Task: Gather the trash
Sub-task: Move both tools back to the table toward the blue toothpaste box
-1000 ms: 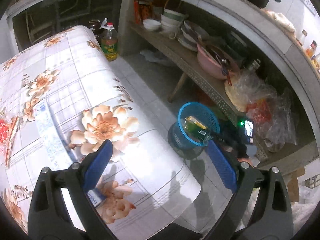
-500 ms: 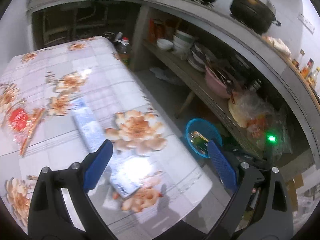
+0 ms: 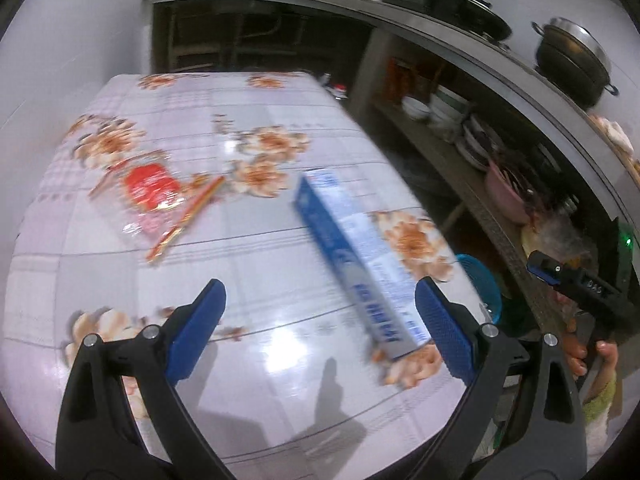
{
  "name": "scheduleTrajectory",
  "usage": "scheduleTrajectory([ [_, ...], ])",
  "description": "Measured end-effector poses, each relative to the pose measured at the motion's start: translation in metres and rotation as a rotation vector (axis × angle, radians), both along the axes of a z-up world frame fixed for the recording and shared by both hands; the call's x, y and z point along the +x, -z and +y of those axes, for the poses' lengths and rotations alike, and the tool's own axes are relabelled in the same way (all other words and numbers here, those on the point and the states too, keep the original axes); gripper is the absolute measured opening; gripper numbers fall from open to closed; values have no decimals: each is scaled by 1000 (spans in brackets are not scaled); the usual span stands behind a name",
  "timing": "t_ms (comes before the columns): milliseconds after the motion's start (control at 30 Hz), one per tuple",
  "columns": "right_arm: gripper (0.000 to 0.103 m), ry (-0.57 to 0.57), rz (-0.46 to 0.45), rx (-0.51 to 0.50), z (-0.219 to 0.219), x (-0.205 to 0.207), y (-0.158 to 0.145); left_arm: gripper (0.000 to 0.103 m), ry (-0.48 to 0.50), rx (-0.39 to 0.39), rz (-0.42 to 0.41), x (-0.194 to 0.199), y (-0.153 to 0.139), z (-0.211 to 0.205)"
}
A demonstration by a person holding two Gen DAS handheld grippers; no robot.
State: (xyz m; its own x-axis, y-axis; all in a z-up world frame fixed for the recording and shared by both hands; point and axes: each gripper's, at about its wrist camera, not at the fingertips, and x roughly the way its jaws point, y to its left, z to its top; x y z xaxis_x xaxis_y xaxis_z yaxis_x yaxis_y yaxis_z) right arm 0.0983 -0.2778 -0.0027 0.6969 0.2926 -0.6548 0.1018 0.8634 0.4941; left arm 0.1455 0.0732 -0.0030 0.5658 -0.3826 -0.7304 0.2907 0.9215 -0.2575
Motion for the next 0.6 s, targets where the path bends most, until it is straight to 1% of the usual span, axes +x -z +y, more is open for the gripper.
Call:
scheduleTrajectory([
  [67,73,-78,15,7,27,16,-3,91,-28,3,2,0,4,11],
  [133,73,-147,28,-7,53,30,-4,91,-48,12,-1,2,8,20],
  [267,73,-240,67,-26,99,55,-3,91,-85,44,-23,8,10,37],
  [367,73,-276,90,-81,126,70,-1,91,-134,83,-32,21,11,55],
  [467,73,-304,114,-111,145,81,2,91,-203,97,5,47,15,77],
  [533,73,-314,123,-143,154,85,5,91,-216,101,5,61,15,88],
  [600,73,-321,133,-158,158,90,9,91,-236,132,7,84,16,100],
])
